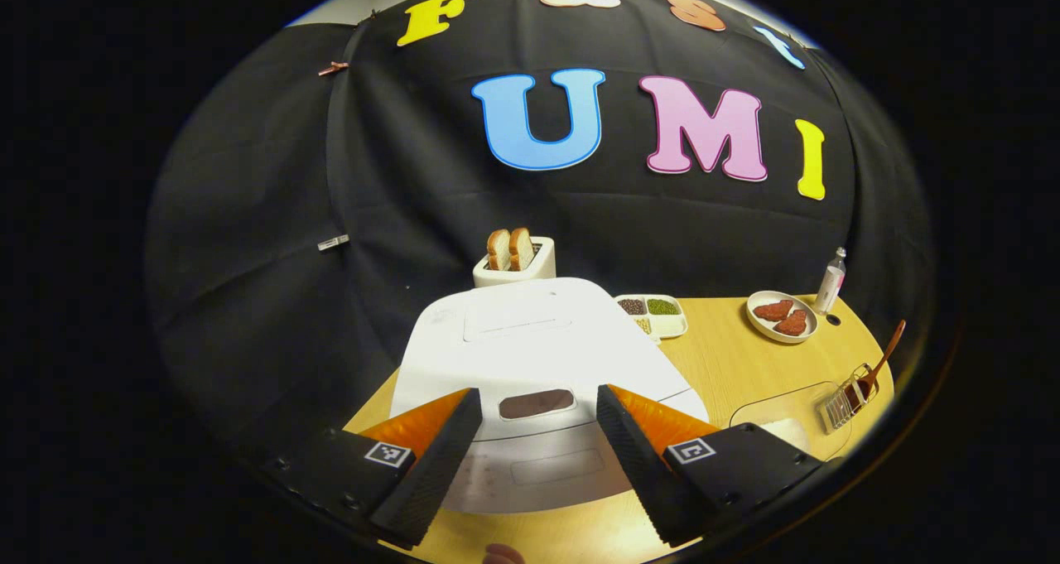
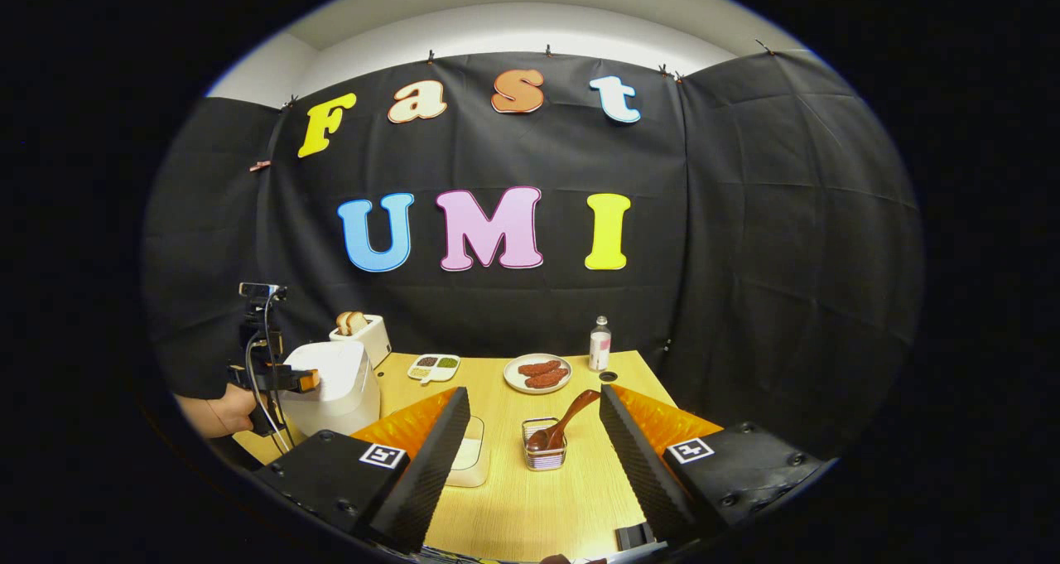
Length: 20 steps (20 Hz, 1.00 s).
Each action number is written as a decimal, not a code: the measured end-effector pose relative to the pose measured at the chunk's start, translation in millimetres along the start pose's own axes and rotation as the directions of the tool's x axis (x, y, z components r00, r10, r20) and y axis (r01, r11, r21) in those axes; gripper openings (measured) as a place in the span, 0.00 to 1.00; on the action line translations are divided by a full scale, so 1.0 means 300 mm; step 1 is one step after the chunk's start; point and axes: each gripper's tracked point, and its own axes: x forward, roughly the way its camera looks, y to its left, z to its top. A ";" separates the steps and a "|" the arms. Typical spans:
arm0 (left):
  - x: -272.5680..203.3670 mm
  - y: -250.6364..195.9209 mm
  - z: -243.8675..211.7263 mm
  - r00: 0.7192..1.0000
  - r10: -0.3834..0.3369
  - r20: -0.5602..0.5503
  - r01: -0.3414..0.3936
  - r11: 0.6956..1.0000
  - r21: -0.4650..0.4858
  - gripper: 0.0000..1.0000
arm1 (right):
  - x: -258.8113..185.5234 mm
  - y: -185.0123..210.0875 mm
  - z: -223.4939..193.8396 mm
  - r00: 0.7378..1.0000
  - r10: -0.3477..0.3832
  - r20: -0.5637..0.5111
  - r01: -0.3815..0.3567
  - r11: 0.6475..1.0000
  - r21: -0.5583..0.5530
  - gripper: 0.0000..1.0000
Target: Close the left gripper, press the button to open the rice cooker; take a wooden spoon from the chopstick holder with the right hand, scoop a spoonful of rice and pour it into the rice cooker, then put the wooden spoon back into the chopstick holder.
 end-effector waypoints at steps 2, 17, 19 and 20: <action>-0.022 0.005 0.011 1.000 -0.008 0.014 0.008 1.000 0.000 0.96 | 0.002 0.004 0.000 1.000 0.001 0.000 -0.001 1.000 -0.005 0.98; -0.512 -0.024 0.193 0.940 -0.212 0.268 0.230 0.972 -0.038 0.95 | 0.046 0.064 0.059 0.998 0.032 0.053 -0.028 0.998 -0.061 0.98; -0.591 -0.022 0.220 0.926 -0.230 0.300 0.249 0.968 -0.028 0.95 | 0.047 0.073 0.067 0.997 0.039 0.062 -0.034 0.997 -0.075 0.98; -0.628 -0.022 0.234 0.919 -0.235 0.316 0.254 0.967 -0.021 0.95 | 0.046 0.078 0.078 0.997 0.042 0.068 -0.036 0.996 -0.080 0.99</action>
